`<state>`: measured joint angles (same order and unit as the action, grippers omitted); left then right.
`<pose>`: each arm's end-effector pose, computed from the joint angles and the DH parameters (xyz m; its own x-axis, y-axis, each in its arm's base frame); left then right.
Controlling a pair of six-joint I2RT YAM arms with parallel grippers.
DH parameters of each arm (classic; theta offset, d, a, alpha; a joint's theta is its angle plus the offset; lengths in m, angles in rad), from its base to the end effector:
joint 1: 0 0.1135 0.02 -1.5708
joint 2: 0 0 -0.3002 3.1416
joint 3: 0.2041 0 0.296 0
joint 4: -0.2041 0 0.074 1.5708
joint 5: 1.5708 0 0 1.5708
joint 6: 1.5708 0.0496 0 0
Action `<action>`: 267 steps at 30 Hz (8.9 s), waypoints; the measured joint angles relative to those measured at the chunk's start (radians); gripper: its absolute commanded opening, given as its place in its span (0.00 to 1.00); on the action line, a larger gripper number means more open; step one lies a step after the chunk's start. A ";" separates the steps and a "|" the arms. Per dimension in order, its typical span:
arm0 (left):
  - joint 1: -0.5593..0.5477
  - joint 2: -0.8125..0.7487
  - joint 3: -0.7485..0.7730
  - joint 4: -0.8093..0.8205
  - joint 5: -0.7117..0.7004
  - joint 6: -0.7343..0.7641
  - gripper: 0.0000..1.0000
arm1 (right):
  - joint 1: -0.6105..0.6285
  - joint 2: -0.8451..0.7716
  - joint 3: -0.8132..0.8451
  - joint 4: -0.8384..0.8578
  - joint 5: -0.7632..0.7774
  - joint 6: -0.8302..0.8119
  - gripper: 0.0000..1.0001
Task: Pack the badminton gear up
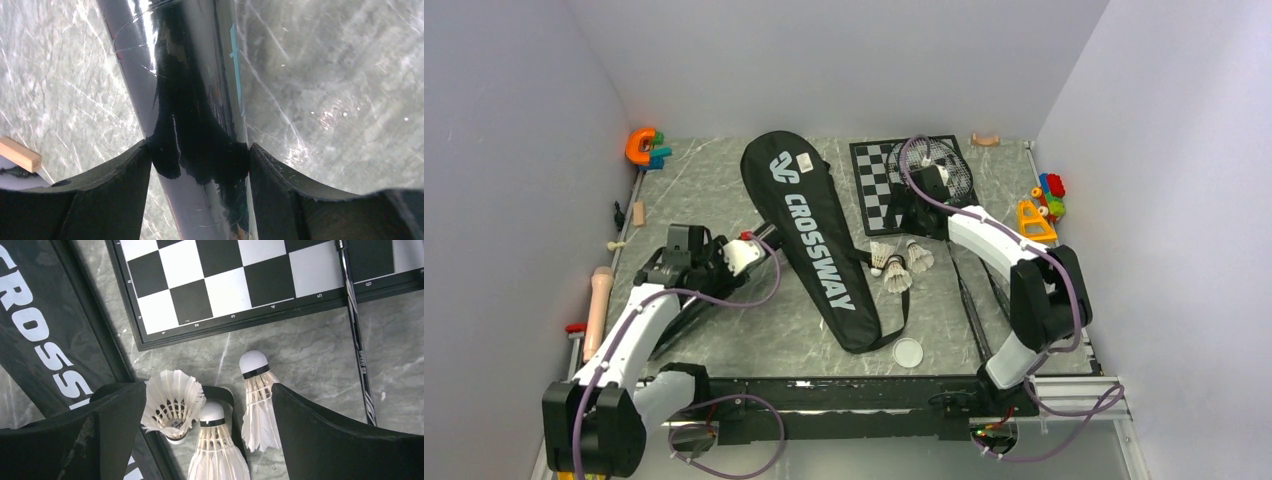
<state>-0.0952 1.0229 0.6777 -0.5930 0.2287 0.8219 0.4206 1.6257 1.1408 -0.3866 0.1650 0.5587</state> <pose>0.2269 -0.0330 0.2295 -0.3810 0.7530 -0.5365 0.7419 0.5953 0.3086 0.3685 0.1559 0.2371 -0.7547 0.2352 -0.6124 0.1106 0.9658 0.2346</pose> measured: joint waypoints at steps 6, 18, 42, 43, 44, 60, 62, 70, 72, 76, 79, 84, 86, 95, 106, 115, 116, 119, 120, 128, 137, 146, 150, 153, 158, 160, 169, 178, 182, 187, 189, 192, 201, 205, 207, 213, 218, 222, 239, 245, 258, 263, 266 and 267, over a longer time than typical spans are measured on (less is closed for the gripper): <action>-0.003 -0.178 -0.040 -0.079 0.087 0.160 0.28 | -0.031 0.078 0.045 -0.039 -0.091 0.024 0.87; -0.017 -0.358 -0.075 -0.092 0.232 0.354 0.30 | -0.018 0.138 0.055 -0.058 -0.211 0.068 0.64; -0.050 -0.518 -0.151 -0.015 0.329 0.458 0.25 | -0.013 0.128 0.048 -0.063 -0.296 0.125 0.00; -0.050 -0.518 -0.151 -0.014 0.339 0.452 0.26 | -0.009 0.105 0.047 -0.066 -0.300 0.123 0.00; -0.050 -0.516 -0.151 -0.010 0.350 0.442 0.26 | -0.004 0.073 0.045 -0.069 -0.301 0.121 0.00; -0.060 -0.398 -0.150 0.032 0.404 0.130 0.16 | 0.178 -0.642 -0.205 0.300 -0.313 0.134 0.00; -0.060 -0.394 -0.150 0.044 0.406 0.105 0.16 | 0.199 -0.632 -0.238 0.351 -0.312 0.149 0.00; -0.060 -0.402 -0.149 0.058 0.417 0.066 0.12 | 0.245 -0.600 -0.329 0.480 -0.281 0.209 0.00; -0.060 -0.406 -0.142 0.056 0.423 0.057 0.11 | 0.247 -0.597 -0.336 0.513 -0.272 0.220 0.00; -0.060 -0.414 -0.122 0.057 0.438 0.045 0.07 | 0.247 -0.585 -0.340 0.581 -0.254 0.244 0.00; -0.061 -0.419 -0.105 0.059 0.449 0.032 0.06 | 0.247 -0.565 -0.341 0.631 -0.253 0.265 0.00; -0.061 -0.424 -0.099 0.078 0.468 0.011 0.06 | 0.256 -0.524 -0.360 0.710 -0.268 0.315 0.00; -0.061 -0.423 -0.099 0.086 0.475 0.001 0.05 | 0.263 -0.511 -0.366 0.731 -0.277 0.331 0.00; -0.062 -0.398 -0.069 0.126 0.485 -0.049 0.03 | 0.317 -0.467 -0.384 0.826 -0.294 0.376 0.23; -0.062 -0.420 -0.062 0.141 0.496 -0.082 0.02 | 0.343 -0.463 -0.382 0.729 -0.296 0.303 0.89; -0.062 -0.455 -0.062 0.126 0.513 -0.062 0.02 | 0.342 -0.512 -0.304 0.557 -0.256 0.210 0.82; -0.062 -0.459 -0.062 0.122 0.517 -0.057 0.02 | 0.342 -0.503 -0.288 0.552 -0.256 0.207 0.81; -0.062 -0.471 -0.062 0.109 0.532 -0.046 0.02 | 0.342 -0.466 -0.250 0.550 -0.263 0.199 0.77; -0.062 -0.472 -0.062 0.105 0.538 -0.039 0.02 | 0.343 -0.459 -0.246 0.549 -0.266 0.195 0.76; -0.062 -0.482 -0.063 0.091 0.560 -0.004 0.01 | 0.377 -0.414 -0.222 0.460 -0.275 0.149 0.79; -0.062 -0.463 -0.072 0.095 0.551 0.004 0.03 | 0.356 -0.483 -0.134 0.225 -0.148 0.068 0.85; -0.071 -0.422 -0.127 0.116 0.502 0.008 0.05 | 0.140 -0.411 -0.177 0.055 -0.093 0.179 0.79; -0.080 -0.406 -0.163 0.117 0.474 0.029 0.05 | 0.141 -0.335 -0.272 -0.011 -0.103 0.247 0.78; -0.088 -0.403 -0.185 0.116 0.464 0.038 0.05 | 0.152 -0.328 -0.303 -0.031 -0.108 0.290 0.77; -0.093 -0.392 -0.198 0.118 0.452 0.056 0.05 | 0.172 -0.328 -0.341 -0.008 -0.114 0.355 0.74; -0.093 -0.392 -0.201 0.118 0.449 0.061 0.05 | 0.177 -0.328 -0.366 -0.001 -0.113 0.378 0.72; -0.095 -0.412 -0.203 0.116 0.444 0.090 0.05 | 0.180 -0.268 -0.397 0.059 -0.005 0.459 0.61; -0.095 -0.470 -0.219 0.089 0.444 0.126 0.05 | 0.183 -0.215 -0.398 0.123 0.114 0.512 0.37; -0.095 -0.487 -0.225 0.076 0.445 0.134 0.05 | 0.193 -0.215 -0.402 0.130 0.146 0.526 0.14; -0.095 -0.496 -0.232 0.065 0.445 0.143 0.06 | 0.222 -0.225 -0.404 0.125 0.178 0.531 0.00; -0.095 -0.496 -0.232 0.063 0.446 0.144 0.06 | 0.241 -0.241 -0.401 0.110 0.193 0.525 0.00; -0.095 -0.495 -0.232 0.060 0.448 0.148 0.06 | 0.290 -0.289 -0.385 0.073 0.211 0.484 0.00; -0.095 -0.489 -0.233 0.041 0.468 0.188 0.06 | 0.372 -0.515 -0.271 0.043 0.015 0.214 0.00; -0.095 -0.484 -0.233 0.031 0.479 0.212 0.06 | 0.375 -0.531 -0.218 0.003 -0.137 0.100 0.00; -0.095 -0.478 -0.233 0.028 0.484 0.222 0.06 | 0.379 -0.532 -0.209 -0.021 -0.207 0.057 0.00; -0.095 -0.465 -0.233 0.023 0.499 0.243 0.07 | 0.396 -0.531 -0.208 -0.075 -0.338 -0.021 0.00; -0.095 -0.451 -0.233 0.019 0.509 0.256 0.07 | 0.423 -0.505 -0.185 -0.087 -0.387 -0.055 0.00; -0.095 -0.450 -0.233 0.016 0.513 0.258 0.07 | 0.440 -0.461 -0.153 -0.086 -0.407 -0.074 0.00; -0.095 -0.452 -0.226 -0.026 0.534 0.268 0.05 | 0.465 -0.285 -0.100 -0.030 -0.469 -0.130 0.54; -0.090 -0.465 -0.210 -0.029 0.525 0.288 0.05 | 0.443 -0.294 -0.102 -0.015 -0.464 -0.137 0.70; -0.095 -0.469 -0.208 -0.025 0.538 0.262 0.03 | 0.280 -0.560 -0.201 0.089 -0.573 -0.077 0.71; -0.095 -0.469 -0.205 -0.024 0.541 0.230 0.02 | 0.278 -0.560 -0.248 0.080 -0.546 -0.076 0.70; -0.095 -0.468 -0.195 -0.024 0.545 0.208 0.02 | 0.274 -0.563 -0.285 0.082 -0.528 -0.065 0.70; -0.095 -0.467 -0.190 -0.025 0.547 0.203 0.02 | 0.271 -0.567 -0.300 0.082 -0.520 -0.059 0.69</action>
<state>-0.1898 0.5556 0.4873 -0.6178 0.7753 1.0252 0.6918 1.0588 0.8406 -0.3042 -0.3546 0.4999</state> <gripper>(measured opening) 0.646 0.703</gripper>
